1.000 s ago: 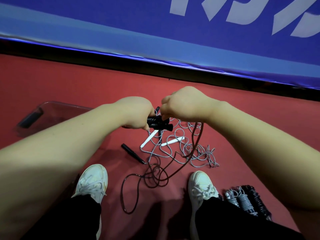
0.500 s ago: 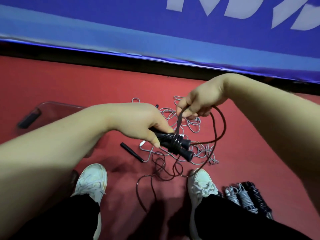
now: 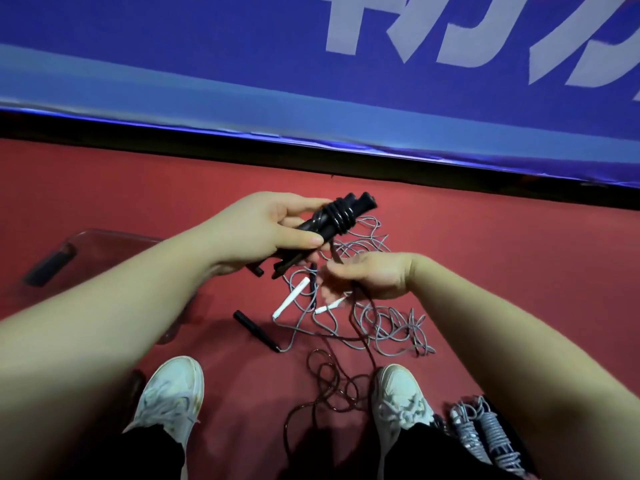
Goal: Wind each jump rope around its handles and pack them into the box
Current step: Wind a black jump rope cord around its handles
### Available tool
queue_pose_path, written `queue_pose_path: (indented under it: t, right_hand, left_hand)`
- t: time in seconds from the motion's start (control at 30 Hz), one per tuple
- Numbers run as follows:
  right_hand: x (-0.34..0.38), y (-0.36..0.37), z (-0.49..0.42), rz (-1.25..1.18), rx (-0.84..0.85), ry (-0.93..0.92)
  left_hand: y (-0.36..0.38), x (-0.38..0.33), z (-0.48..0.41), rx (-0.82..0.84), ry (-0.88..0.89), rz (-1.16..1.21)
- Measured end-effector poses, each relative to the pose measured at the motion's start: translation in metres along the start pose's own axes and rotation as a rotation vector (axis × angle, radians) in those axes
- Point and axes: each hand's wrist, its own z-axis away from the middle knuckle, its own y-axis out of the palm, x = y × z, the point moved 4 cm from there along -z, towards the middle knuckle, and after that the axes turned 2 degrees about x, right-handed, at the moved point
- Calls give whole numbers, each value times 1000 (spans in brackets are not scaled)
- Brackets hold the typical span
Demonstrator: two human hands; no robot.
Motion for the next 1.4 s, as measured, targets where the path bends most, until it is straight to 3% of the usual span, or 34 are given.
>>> queue_pose_path:
  t: [0.07, 0.1, 0.2, 0.3, 0.47, 0.57, 0.7, 0.87, 0.97, 1.1, 1.23, 1.3, 1.33, 1.4]
  right_hand:
    - [-3, -10, 0, 663, -351, 68]
    - [4, -9, 4, 796, -462, 11]
    - [28, 6, 15, 304, -463, -396]
    - [52, 20, 15, 228, -511, -598]
    - [68, 36, 8, -132, -435, -674]
    - [67, 27, 9, -185, -429, -564]
    - [65, 24, 16, 50, -452, -392]
    - [78, 28, 38, 271, -582, -305]
    - [90, 32, 51, 633, -724, -300]
    - [101, 41, 59, 1317, -929, -315]
    - [105, 46, 65, 1623, -907, -678]
    - [108, 46, 69, 1665, -928, -752]
    - [109, 43, 68, 1635, -931, -694]
    - [113, 34, 68, 1542, -923, -360]
  left_hand:
    - [-7, 4, -3, -79, -50, 122]
    - [-11, 6, -4, -114, -71, 168]
    - [-16, 8, -5, -156, -113, 226]
    - [-14, 5, -4, -140, -119, 297]
    - [-32, -3, -1, -232, -96, 332]
    - [-46, 7, 3, -330, -123, 231]
    - [-58, 18, -3, -485, -92, 155]
    - [-67, 32, -10, -553, -142, -346]
    - [-60, 29, -12, -536, -160, -590]
    - [-52, 26, -10, -481, -170, -769]
    - [-51, 36, -9, -433, -195, -622]
    - [-52, 39, -10, -437, -202, -469]
    - [-53, 39, -9, -450, -200, -347]
    - [-55, 36, -7, -489, -176, -47]
